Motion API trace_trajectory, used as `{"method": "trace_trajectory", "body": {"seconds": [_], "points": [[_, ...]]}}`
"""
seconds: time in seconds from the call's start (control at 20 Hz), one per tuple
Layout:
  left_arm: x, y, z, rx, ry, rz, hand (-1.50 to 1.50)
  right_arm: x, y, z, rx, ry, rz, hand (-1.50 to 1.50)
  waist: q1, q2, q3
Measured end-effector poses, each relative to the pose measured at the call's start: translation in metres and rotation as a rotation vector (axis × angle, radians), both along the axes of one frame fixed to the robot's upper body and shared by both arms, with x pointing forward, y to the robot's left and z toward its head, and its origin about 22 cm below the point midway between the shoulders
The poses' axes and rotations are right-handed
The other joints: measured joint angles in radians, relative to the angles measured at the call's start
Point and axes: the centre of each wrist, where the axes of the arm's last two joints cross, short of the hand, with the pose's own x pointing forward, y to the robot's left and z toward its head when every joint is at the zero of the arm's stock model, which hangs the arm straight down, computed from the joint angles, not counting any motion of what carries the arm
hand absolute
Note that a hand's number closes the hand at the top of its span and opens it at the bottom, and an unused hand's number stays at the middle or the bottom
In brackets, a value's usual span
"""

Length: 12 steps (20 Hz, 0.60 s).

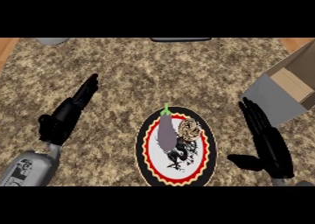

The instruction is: Pick the cupcake from the plate and place it in the cardboard box

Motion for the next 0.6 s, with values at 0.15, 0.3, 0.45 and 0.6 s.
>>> {"method": "trace_trajectory", "body": {"seconds": [0.15, 0.3, 0.45, 0.6], "points": [[-0.004, -0.007, -0.005, -0.001, 0.012, -0.008, 0.0, -0.015, 0.015, 0.007, -0.12, -0.019, -0.006, -1.5, -0.002, -0.002, 0.0], [-0.006, -0.012, -0.007, -0.002, 0.015, -0.012, 0.0, -0.033, 0.032, 0.023, -0.193, 0.025, -0.015, -1.5, -0.004, -0.003, 0.001], [-0.006, -0.017, -0.007, -0.006, 0.013, -0.018, 0.0, -0.052, 0.058, 0.042, -0.231, 0.109, -0.016, -1.5, 0.003, -0.001, 0.002], [-0.003, -0.024, -0.001, -0.006, 0.007, -0.03, 0.0, -0.067, 0.085, 0.065, -0.245, 0.198, -0.024, -1.5, 0.017, 0.003, 0.003]]}}
